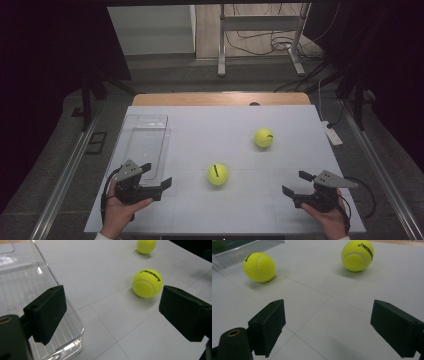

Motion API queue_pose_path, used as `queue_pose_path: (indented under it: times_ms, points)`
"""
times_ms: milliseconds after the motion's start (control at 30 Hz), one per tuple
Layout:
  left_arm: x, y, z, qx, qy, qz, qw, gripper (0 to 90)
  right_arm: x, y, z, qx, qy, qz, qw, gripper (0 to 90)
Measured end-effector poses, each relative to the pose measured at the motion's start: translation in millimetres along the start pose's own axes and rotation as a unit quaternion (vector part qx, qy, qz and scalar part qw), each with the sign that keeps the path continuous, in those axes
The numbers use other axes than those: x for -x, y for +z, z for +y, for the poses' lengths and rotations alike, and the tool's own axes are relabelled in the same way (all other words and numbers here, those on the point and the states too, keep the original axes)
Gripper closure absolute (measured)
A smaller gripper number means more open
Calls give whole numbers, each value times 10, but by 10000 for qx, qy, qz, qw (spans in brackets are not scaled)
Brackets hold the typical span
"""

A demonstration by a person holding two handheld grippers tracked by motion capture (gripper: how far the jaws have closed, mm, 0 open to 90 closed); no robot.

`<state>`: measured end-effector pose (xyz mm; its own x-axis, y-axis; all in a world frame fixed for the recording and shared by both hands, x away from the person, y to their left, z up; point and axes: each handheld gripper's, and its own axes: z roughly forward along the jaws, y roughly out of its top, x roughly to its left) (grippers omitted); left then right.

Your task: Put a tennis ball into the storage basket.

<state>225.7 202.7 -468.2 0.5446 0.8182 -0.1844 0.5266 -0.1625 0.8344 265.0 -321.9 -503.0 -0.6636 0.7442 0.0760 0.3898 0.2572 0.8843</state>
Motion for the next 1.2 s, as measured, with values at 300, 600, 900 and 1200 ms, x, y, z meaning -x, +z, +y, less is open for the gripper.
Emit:
queue_pose_path:
  times_ms: [300, 600, 900, 1200]
  points:
    - [35, 78, 100, -28, 84, -68, 9999, 88, 4, 26, 14, 6, -30, 16, 10000, 132]
    - [93, 158, 224, -39, 233, -243, 9994, 88, 7, 11, -4, -6, 12, -2, 10000, 132]
    - [132, 253, 309, -137, 342, -381, 9986, 91, 7, -3, -13, -26, 0, -16, 10000, 132]
    - [187, 337, 409, -179, 408, -554, 9975, 92, -8, 14, -11, -47, -26, 21, 10000, 132]
